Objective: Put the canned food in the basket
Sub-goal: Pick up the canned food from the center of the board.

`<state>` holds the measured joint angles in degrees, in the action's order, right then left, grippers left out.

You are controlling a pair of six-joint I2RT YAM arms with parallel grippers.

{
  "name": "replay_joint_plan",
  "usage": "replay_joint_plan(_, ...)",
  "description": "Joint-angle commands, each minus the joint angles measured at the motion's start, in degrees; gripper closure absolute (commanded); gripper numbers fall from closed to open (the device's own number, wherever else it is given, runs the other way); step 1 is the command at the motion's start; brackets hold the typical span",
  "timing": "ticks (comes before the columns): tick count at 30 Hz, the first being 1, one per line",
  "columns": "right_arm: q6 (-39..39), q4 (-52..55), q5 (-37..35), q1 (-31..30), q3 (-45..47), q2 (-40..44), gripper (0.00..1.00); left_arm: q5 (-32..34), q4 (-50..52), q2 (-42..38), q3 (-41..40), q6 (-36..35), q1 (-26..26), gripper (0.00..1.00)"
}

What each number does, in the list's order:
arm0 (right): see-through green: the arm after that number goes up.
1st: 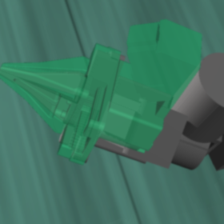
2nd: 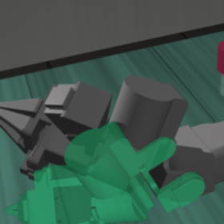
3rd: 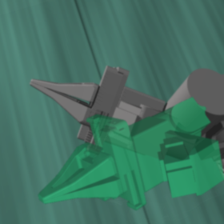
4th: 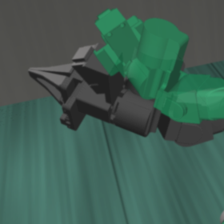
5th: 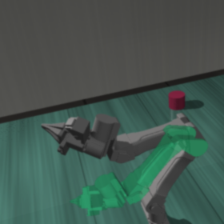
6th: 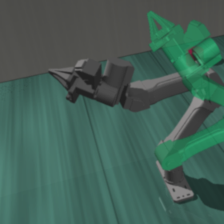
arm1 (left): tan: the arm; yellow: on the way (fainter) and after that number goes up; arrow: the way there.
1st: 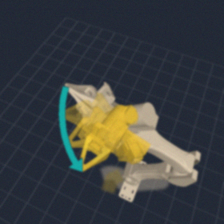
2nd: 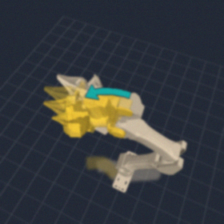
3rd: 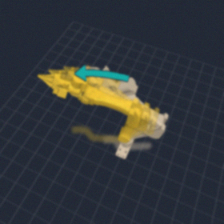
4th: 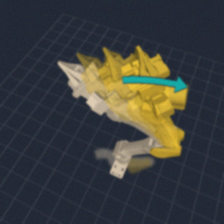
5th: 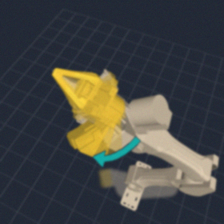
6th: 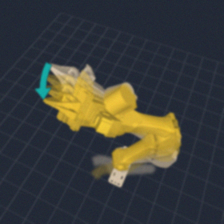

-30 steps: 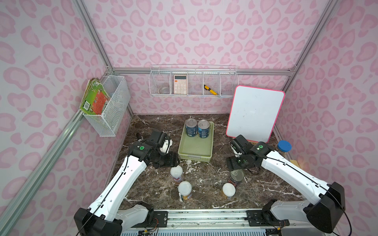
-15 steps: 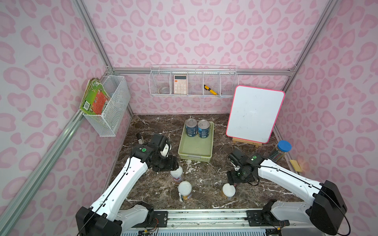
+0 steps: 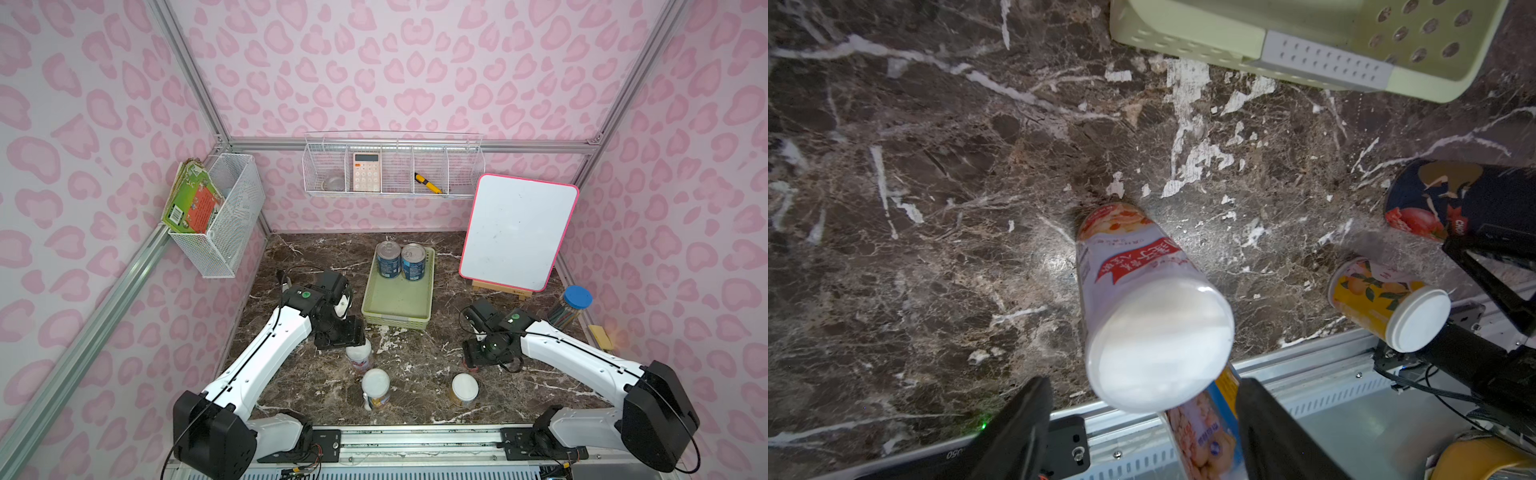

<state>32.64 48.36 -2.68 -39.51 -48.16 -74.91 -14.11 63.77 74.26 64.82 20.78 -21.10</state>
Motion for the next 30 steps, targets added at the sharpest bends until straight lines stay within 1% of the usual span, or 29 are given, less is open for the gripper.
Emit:
replay_joint_plan(1, -1.20, -1.15, -1.06, 0.20, 1.07, -0.22, 0.45, -0.13, 0.72, 1.49, 1.50, -1.15, -0.58, 0.24)
replay_joint_plan(3, -1.33, -1.85, -0.67, 0.17, 1.20, -0.71, 0.44, 0.35, 2.20, 3.76, 3.07, -1.80, -1.08, 0.24)
replay_joint_plan(6, -1.77, -2.61, -0.29, 0.22, 1.17, -0.83, 0.44, 1.84, 3.86, 6.01, 3.34, -2.50, -1.78, 0.23)
replay_joint_plan(15, -2.96, -4.48, 0.41, 0.40, 1.86, -2.03, 0.43, 3.99, 3.94, 9.93, 3.91, -2.15, -5.90, 0.20)
replay_joint_plan(23, -3.63, -6.06, 0.57, 0.39, 2.22, -2.93, 0.43, 6.62, 3.65, 13.09, 2.33, -1.64, -6.64, 0.19)
replay_joint_plan(24, -3.64, -6.30, 0.55, 0.37, 2.41, -3.28, 0.45, 7.11, 3.16, 13.54, 1.87, -1.68, -6.71, 0.21)
replay_joint_plan(25, -3.67, -6.51, 0.47, 0.36, 2.46, -3.53, 0.49, 7.34, 2.59, 14.04, 1.40, -1.62, -6.78, 0.24)
replay_joint_plan(26, -3.65, -6.44, 0.28, 0.39, 2.41, -3.74, 0.56, 7.38, 2.20, 14.54, 1.11, -1.61, -6.98, 0.31)
replay_joint_plan(27, -3.49, -6.25, -0.22, 0.40, 2.30, -3.83, 0.59, 7.66, 2.15, 15.10, 1.10, -1.46, -7.24, 0.40)
replay_joint_plan(30, -3.39, -5.72, -1.03, 0.37, 1.48, -3.07, 0.59, 7.85, 2.15, 15.89, 1.79, -1.68, -7.77, 0.57)
